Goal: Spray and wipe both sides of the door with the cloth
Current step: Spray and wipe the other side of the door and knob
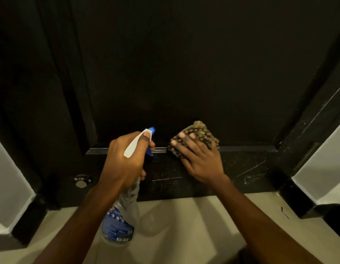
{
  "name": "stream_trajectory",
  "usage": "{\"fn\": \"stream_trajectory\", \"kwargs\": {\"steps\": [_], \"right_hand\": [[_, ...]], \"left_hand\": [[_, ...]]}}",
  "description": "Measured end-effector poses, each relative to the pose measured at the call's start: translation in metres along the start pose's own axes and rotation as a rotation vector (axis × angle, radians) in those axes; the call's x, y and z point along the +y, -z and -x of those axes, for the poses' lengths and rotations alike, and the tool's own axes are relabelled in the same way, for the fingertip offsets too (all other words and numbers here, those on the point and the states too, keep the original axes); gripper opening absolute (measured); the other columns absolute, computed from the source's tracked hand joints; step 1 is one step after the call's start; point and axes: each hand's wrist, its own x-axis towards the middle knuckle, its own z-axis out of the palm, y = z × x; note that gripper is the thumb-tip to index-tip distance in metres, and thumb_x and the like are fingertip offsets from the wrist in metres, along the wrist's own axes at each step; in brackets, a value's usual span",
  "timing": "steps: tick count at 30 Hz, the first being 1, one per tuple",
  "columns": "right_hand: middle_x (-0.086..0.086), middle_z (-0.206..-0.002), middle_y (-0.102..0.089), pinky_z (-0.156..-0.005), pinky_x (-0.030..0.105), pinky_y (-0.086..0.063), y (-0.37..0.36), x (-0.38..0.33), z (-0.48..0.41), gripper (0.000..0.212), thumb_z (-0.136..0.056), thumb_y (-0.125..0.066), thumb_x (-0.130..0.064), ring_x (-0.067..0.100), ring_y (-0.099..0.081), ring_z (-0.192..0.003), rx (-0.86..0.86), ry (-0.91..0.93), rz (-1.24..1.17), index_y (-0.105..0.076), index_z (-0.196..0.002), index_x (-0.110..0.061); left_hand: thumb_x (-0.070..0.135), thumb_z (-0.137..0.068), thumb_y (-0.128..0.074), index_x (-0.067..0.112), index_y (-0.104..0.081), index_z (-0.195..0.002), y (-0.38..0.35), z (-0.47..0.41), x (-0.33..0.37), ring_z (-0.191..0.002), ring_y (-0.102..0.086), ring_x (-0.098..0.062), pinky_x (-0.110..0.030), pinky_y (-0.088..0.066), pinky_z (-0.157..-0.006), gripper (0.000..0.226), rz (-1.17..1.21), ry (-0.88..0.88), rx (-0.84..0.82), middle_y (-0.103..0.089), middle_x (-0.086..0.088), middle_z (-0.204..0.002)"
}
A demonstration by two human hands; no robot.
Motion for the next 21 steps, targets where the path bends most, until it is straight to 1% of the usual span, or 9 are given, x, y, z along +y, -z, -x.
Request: {"fn": "stream_trajectory", "kwargs": {"steps": [5, 8, 10, 12, 14, 15, 17, 19, 21], "right_hand": [[-0.002, -0.165, -0.01, -0.118, 0.055, -0.01, 0.017, 0.021, -0.004, 0.072, -0.093, -0.046, -0.037, 0.005, 0.012, -0.154, 0.081, -0.547, -0.168, -0.013, -0.157, -0.036], [0.001, -0.165, -0.011, -0.117, 0.064, -0.006, 0.017, -0.018, -0.054, 0.067, -0.097, -0.044, -0.035, 0.009, 0.009, -0.153, 0.254, -0.861, -0.284, -0.015, -0.157, -0.029], [-0.001, -0.165, -0.009, -0.113, 0.068, -0.004, 0.016, -0.046, -0.084, 0.065, -0.099, -0.042, -0.037, 0.012, 0.008, -0.152, 0.294, -0.946, -0.301, -0.013, -0.157, -0.026], [-0.001, -0.165, -0.006, -0.111, 0.067, -0.007, 0.012, -0.066, -0.087, 0.067, -0.099, -0.043, -0.038, 0.013, 0.014, -0.153, 0.199, -0.771, -0.27, -0.013, -0.157, -0.028], [-0.002, -0.165, -0.003, -0.11, 0.068, -0.021, 0.01, -0.069, -0.068, 0.069, -0.098, -0.045, -0.039, 0.012, 0.014, -0.155, 0.071, -0.429, -0.186, -0.012, -0.158, -0.032], [-0.002, -0.166, -0.004, -0.11, 0.066, -0.029, 0.009, -0.063, -0.056, 0.07, -0.098, -0.046, -0.04, 0.012, 0.008, -0.155, 0.016, -0.253, -0.126, -0.012, -0.159, -0.034], [-0.005, -0.168, -0.01, -0.112, 0.055, -0.029, 0.011, -0.041, -0.04, 0.07, -0.099, -0.05, -0.04, 0.013, -0.006, -0.155, -0.063, 0.022, -0.027, -0.017, -0.16, -0.036], [-0.007, -0.167, -0.014, -0.111, 0.049, -0.027, 0.021, -0.018, -0.041, 0.067, -0.1, -0.049, -0.04, 0.012, -0.01, -0.154, -0.097, 0.106, 0.007, -0.019, -0.159, -0.038], [-0.004, -0.166, -0.016, -0.11, 0.05, -0.027, 0.033, -0.008, -0.058, 0.066, -0.098, -0.046, -0.037, 0.011, -0.005, -0.154, -0.033, -0.077, -0.048, -0.019, -0.159, -0.037]], "left_hand": [[0.038, -0.103, -0.042, 0.015, -0.068, -0.092, 0.009, -0.004, -0.01, -0.037, -0.057, -0.019, -0.028, -0.05, -0.039, 0.036, 0.001, 0.047, 0.03, -0.07, -0.005, -0.082], [0.038, -0.102, -0.043, 0.017, -0.068, -0.089, 0.015, -0.002, -0.016, -0.037, -0.056, -0.017, -0.031, -0.052, -0.039, 0.035, 0.004, 0.036, 0.058, -0.069, -0.005, -0.076], [0.037, -0.103, -0.043, 0.014, -0.068, -0.089, 0.02, -0.001, -0.02, -0.036, -0.055, -0.016, -0.037, -0.053, -0.039, 0.037, 0.003, 0.025, 0.078, -0.068, -0.008, -0.072], [0.04, -0.104, -0.043, 0.011, -0.068, -0.091, 0.027, 0.0, -0.021, -0.038, -0.057, -0.018, -0.036, -0.053, -0.04, 0.04, 0.009, 0.026, 0.105, -0.07, -0.009, -0.079], [0.04, -0.104, -0.042, 0.011, -0.069, -0.091, 0.034, 0.001, -0.021, -0.038, -0.058, -0.019, -0.034, -0.053, -0.04, 0.041, -0.001, 0.026, 0.128, -0.07, -0.005, -0.082], [0.038, -0.105, -0.042, 0.011, -0.069, -0.09, 0.036, 0.001, -0.02, -0.038, -0.057, -0.018, -0.035, -0.053, -0.04, 0.04, -0.008, 0.03, 0.137, -0.069, -0.004, -0.08], [0.036, -0.104, -0.043, 0.014, -0.068, -0.089, 0.04, 0.001, -0.018, -0.037, -0.056, -0.017, -0.035, -0.053, -0.04, 0.037, -0.015, 0.037, 0.141, -0.069, -0.003, -0.08], [0.037, -0.103, -0.044, 0.017, -0.068, -0.088, 0.041, 0.002, -0.017, -0.037, -0.056, -0.019, -0.033, -0.053, -0.039, 0.035, -0.008, 0.045, 0.14, -0.07, -0.002, -0.082], [0.036, -0.103, -0.044, 0.016, -0.068, -0.089, 0.042, 0.004, -0.018, -0.038, -0.056, -0.022, -0.031, -0.051, -0.039, 0.034, 0.008, 0.052, 0.141, -0.071, -0.003, -0.082]]}}
